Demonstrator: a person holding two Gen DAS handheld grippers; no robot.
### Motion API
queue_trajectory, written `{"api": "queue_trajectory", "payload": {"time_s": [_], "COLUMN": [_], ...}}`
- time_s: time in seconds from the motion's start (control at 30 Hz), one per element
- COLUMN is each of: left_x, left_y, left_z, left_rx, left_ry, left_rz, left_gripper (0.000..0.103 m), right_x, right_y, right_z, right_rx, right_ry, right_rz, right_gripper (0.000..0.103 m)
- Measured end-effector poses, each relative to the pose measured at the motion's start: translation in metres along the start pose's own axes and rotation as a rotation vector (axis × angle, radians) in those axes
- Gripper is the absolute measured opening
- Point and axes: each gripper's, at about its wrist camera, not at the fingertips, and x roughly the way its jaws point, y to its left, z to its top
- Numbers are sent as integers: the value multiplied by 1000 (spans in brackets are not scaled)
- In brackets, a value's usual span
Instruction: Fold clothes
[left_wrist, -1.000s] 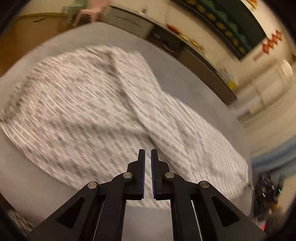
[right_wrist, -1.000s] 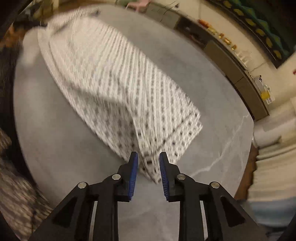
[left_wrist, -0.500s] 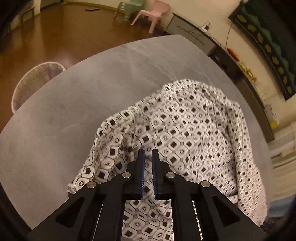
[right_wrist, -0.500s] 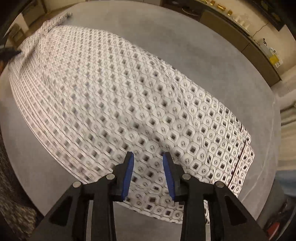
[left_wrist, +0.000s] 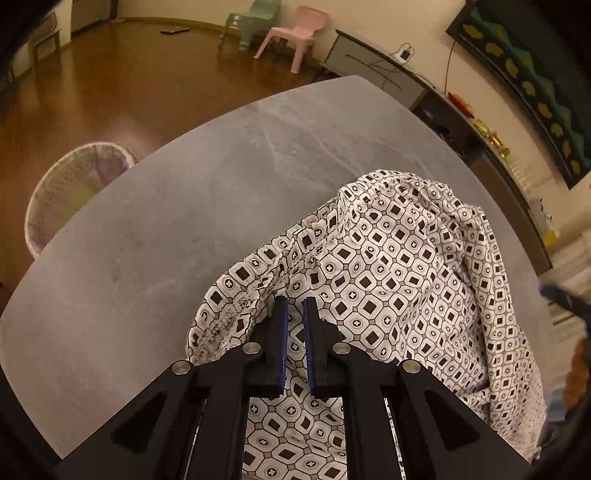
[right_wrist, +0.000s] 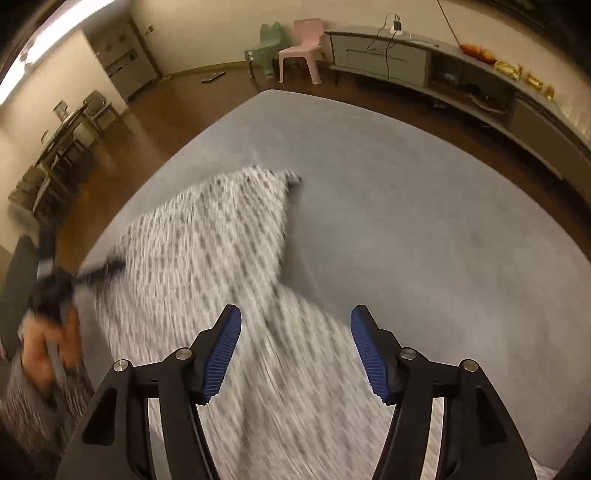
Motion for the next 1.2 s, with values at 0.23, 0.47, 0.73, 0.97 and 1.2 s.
{"api": "queue_trajectory", "payload": {"time_s": [0.23,0.47,0.73,0.97,1.2], "left_x": [4,5,-9,-27,-17], "left_y": [5,8,36,54,16], "left_z": [5,6,14,11,0], "left_rx": [3,-2,-162,-261,-124], "left_ry": [5,13,-28,-82,11], "left_rz": [-52,-93,-205,-334,-366], "left_gripper": [9,9,16,33,49], "right_x": [92,116,47,69,10], "right_y": [25,46,167,210,141], "right_z": [71,75,18,-71,-131], "right_rx": [128,86,-142,-243,-190], "right_ry": [30,58,-125,-17,-55], "right_rz": [44,63,339,320,219], "right_gripper": [63,7,4,38,49]}}
